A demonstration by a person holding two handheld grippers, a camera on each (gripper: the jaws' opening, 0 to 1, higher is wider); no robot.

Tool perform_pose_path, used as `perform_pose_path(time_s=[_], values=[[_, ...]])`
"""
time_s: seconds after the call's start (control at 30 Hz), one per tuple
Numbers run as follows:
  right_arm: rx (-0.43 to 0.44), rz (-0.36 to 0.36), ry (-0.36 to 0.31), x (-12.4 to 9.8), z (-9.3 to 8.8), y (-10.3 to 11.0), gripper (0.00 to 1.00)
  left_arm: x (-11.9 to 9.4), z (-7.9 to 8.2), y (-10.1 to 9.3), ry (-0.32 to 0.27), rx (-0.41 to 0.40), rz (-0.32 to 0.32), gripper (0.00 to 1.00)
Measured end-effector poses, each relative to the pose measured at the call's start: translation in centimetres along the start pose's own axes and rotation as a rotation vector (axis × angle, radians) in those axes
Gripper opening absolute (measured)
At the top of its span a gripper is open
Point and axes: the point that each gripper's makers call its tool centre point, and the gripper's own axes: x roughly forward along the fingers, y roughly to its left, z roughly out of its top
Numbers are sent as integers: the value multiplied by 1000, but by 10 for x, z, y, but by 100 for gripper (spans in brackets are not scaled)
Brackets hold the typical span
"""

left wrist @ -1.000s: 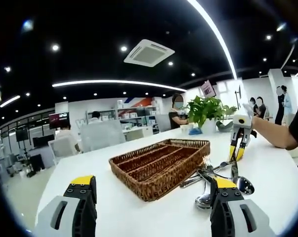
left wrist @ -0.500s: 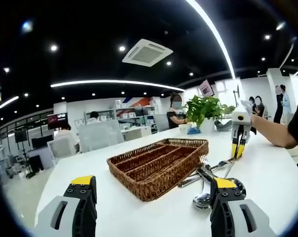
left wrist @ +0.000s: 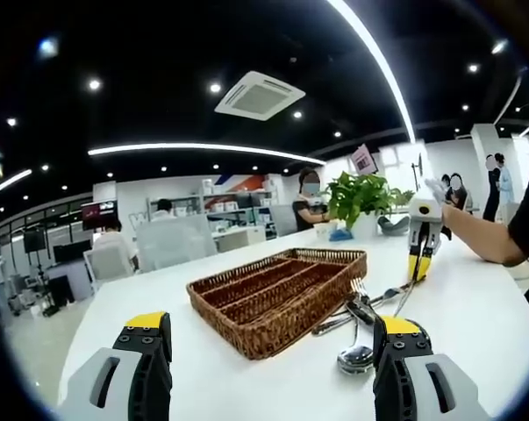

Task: Arrange the knives, forks, and spoons in their matching storage slots by inserting each utensil handle-first until every utensil is classified and aligned in the correct compartment

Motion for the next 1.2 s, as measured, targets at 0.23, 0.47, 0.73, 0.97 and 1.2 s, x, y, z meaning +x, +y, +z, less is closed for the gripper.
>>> perform_pose_path(time_s=[0.23,0.47,0.73,0.97,1.2], values=[[12,2,-15,-5,5,1,0,9,-3,-24,14,18,-84,100],[13,-18,-47,-14,14,4,0,15,-11,-44,46,26,-160,92],[-17,-13,-103,-11,37,12,0,20,-18,-95,67,61,-355,72],[-43,16,-134,-4,54,22,0,19,-17,-132,56,50,-513,33],[-65,59,-179,0,69,33,0,17,-6,-147,13,-10,-584,14]])
